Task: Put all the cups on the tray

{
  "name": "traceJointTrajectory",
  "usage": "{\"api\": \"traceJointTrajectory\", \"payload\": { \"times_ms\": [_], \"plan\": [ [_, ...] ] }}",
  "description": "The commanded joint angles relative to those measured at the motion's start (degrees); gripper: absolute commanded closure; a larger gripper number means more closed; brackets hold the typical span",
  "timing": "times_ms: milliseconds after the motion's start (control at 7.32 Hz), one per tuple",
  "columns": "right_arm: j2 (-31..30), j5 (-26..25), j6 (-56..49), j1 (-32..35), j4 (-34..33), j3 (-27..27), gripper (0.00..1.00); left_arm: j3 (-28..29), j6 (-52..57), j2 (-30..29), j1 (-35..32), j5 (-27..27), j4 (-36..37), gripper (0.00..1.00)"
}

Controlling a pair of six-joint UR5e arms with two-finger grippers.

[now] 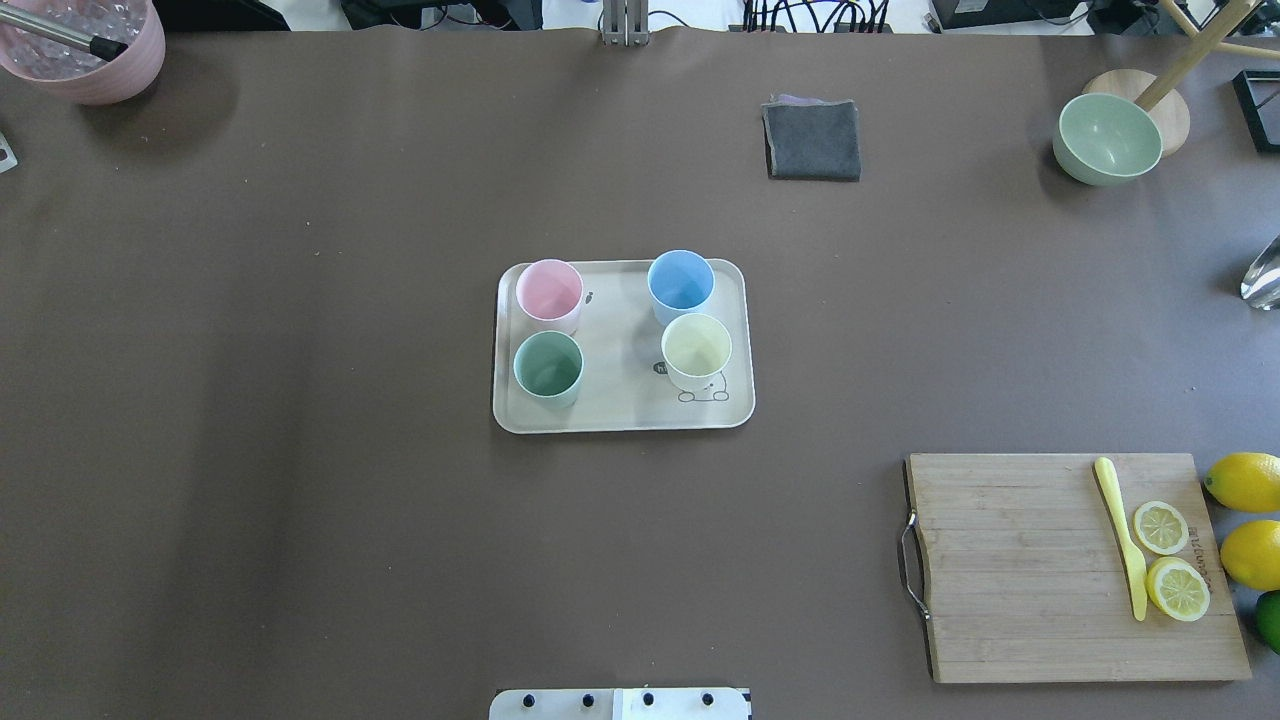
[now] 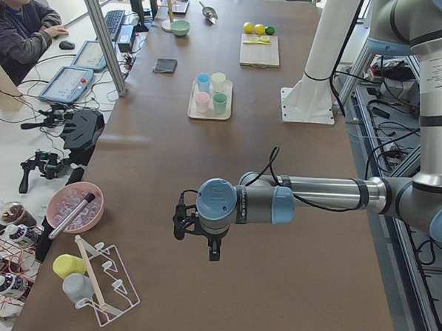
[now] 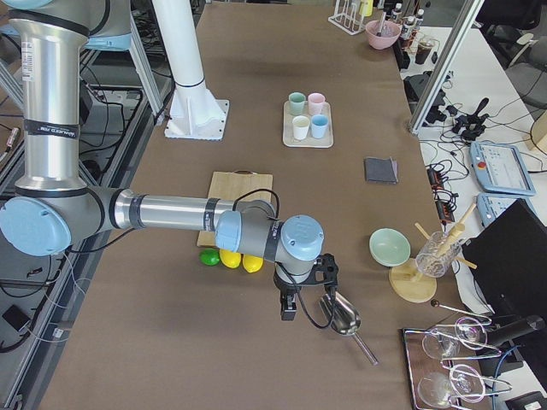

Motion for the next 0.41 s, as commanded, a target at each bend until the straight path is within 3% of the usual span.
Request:
{"api": "traceJointTrajectory", "payload": {
  "times_ms": [0, 273],
  "plan": [
    [0.0, 0.0, 0.0, 0.0, 0.0, -0.08, 0.0, -0.05, -0.06, 0.0, 0.0, 0.44, 0.0, 0.01],
    [0.0, 0.0, 0.0, 0.0, 0.0, -0.08, 0.0, -0.05, -0.06, -0.09, 0.0, 0.7, 0.0, 0.01]
  ]
}}
